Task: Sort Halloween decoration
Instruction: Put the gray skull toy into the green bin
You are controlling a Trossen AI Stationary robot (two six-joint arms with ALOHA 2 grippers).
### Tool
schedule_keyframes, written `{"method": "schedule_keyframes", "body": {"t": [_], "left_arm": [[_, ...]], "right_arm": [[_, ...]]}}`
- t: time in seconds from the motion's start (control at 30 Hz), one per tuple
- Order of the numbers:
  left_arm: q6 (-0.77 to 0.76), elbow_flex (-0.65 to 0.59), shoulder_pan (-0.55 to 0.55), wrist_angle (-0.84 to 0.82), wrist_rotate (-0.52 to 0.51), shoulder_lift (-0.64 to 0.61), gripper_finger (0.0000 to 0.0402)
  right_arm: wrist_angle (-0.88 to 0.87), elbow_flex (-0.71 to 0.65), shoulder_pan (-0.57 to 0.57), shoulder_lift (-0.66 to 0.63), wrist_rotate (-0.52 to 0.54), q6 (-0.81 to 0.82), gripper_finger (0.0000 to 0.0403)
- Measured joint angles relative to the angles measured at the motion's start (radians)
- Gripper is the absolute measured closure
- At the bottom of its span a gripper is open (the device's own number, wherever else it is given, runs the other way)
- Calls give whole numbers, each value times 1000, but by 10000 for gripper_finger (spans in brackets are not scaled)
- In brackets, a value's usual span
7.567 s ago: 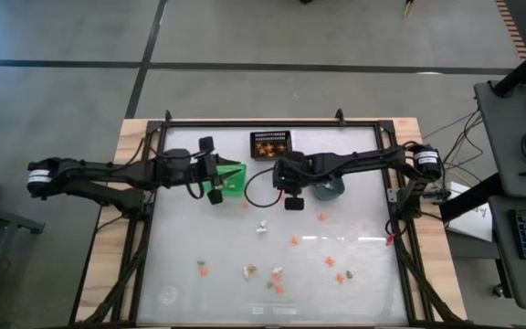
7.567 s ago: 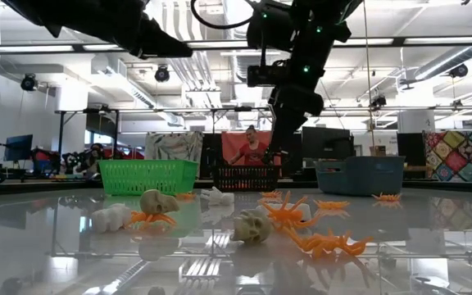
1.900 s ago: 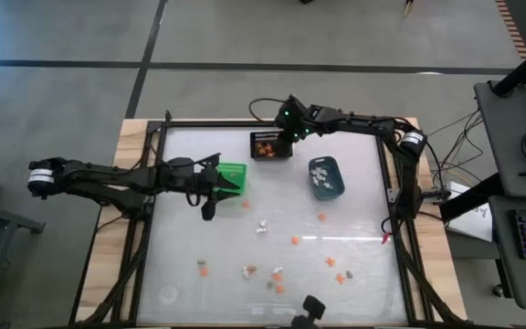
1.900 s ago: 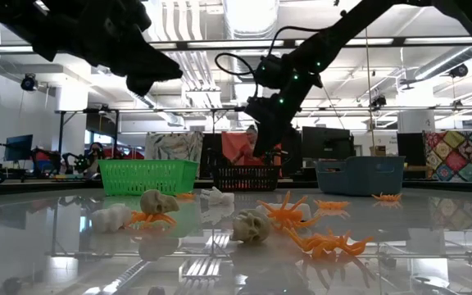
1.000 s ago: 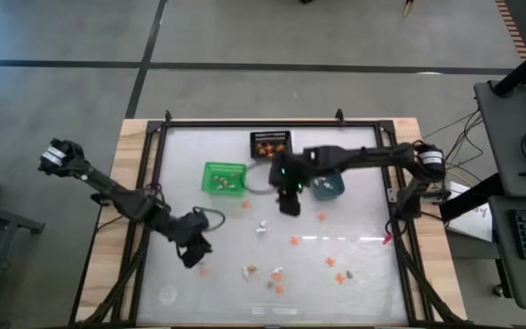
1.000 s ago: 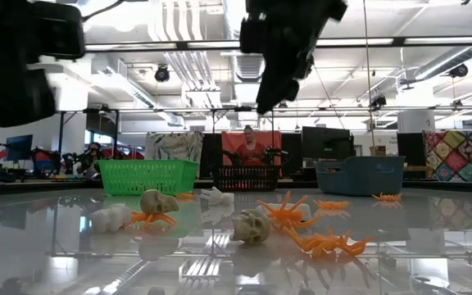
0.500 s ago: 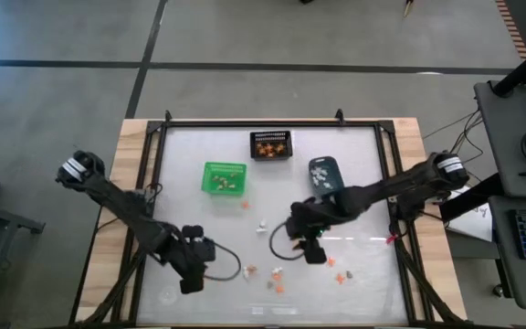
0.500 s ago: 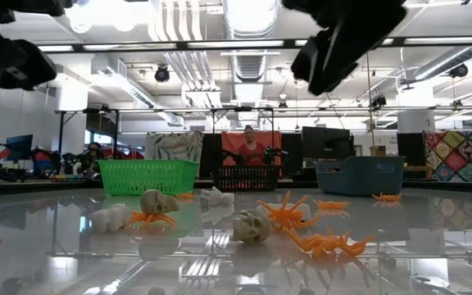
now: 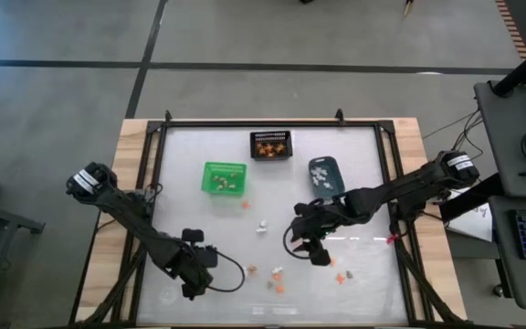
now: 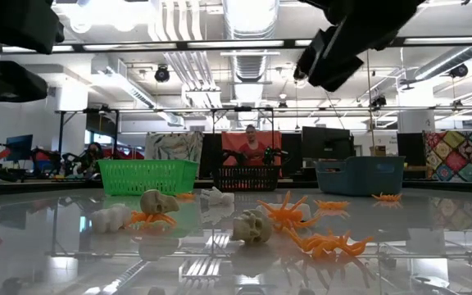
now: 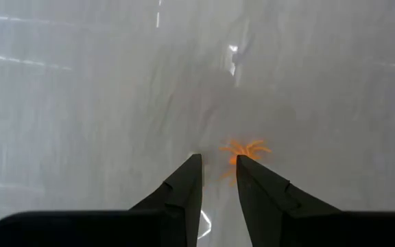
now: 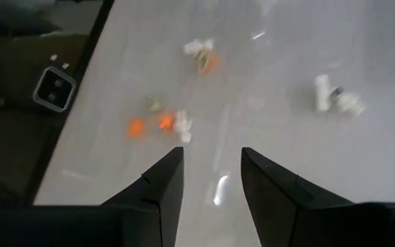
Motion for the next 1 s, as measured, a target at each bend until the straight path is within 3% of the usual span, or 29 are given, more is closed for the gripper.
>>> {"method": "schedule_keyframes", "body": {"t": [0.3, 0.7, 1.0], "left_arm": [[-23, -7, -17, -24, -34, 0, 320], [-35, -20, -47, -34, -37, 1, 244], [-27, -36, -54, -34, -107, 2, 246]], "right_arm": [[13, 50, -7, 7, 52, -70, 263], [224, 44, -2, 16, 54, -50, 243], [249, 37, -2, 66, 54, 13, 252]]}}
